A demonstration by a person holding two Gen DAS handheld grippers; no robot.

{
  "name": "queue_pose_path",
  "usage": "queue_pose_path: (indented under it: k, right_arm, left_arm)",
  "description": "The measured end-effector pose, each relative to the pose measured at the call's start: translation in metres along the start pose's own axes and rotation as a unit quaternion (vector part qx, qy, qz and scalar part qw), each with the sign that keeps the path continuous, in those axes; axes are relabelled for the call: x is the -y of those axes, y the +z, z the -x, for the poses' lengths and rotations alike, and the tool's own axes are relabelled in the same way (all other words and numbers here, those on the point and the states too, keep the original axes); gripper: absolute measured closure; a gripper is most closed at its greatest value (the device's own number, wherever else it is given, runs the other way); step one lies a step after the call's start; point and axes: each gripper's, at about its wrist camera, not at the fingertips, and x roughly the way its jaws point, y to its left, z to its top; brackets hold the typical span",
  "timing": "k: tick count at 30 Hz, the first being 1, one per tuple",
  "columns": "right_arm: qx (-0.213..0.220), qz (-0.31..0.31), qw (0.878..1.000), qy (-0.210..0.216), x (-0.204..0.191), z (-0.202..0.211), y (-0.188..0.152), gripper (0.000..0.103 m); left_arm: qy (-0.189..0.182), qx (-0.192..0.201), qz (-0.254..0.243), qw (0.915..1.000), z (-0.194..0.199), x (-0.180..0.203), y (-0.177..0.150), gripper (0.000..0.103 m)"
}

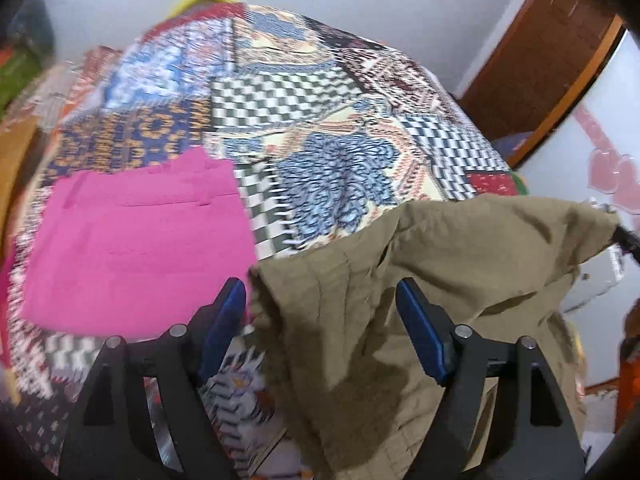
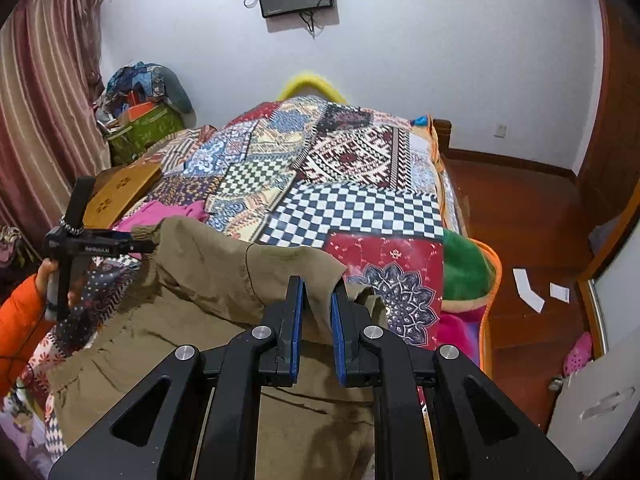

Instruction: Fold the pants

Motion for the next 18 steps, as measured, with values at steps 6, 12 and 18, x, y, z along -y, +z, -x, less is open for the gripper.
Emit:
queue_pose_path:
  k: [6,12,18]
  right_arm:
    - [-0.010,-0.006,1.000,-0.004,0.009,-0.009,-0.004,0.091]
    - [-0.014,-0.013,1.000,-0.006,0.012,-0.010,-0.003,0.091]
    - [-0.009,-0.021,1.000,0.000,0.010,0.002,0.000,0.091]
  left_arm:
    - [-0.006,0.006,-0.021,0.9997,-0.013,0.002,0.007,0.041]
    - [-0.001,0.019,-0.036,0.9992,0.003,0.013,0.002,0.078]
    - [0.029,0.035,-0.066,0.9968,0.037,0.042,-0.008,0.092]
